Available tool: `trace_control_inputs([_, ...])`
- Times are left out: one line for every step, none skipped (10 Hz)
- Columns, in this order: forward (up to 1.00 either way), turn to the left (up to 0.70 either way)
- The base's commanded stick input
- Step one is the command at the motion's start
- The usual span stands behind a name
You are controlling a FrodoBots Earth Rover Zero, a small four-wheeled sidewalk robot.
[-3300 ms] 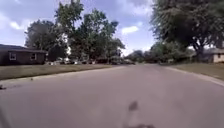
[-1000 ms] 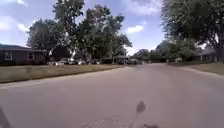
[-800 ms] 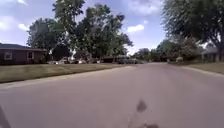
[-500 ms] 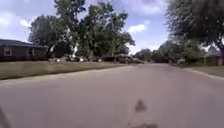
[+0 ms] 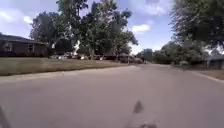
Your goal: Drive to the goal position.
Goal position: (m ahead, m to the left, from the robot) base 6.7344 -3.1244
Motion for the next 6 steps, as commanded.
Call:
trace_control_inputs([1.00,0.00])
trace_control_inputs([1.00,0.00])
trace_control_inputs([1.00,0.00])
trace_control_inputs([1.00,0.00])
trace_control_inputs([1.00,0.00])
trace_control_inputs([1.00,0.00])
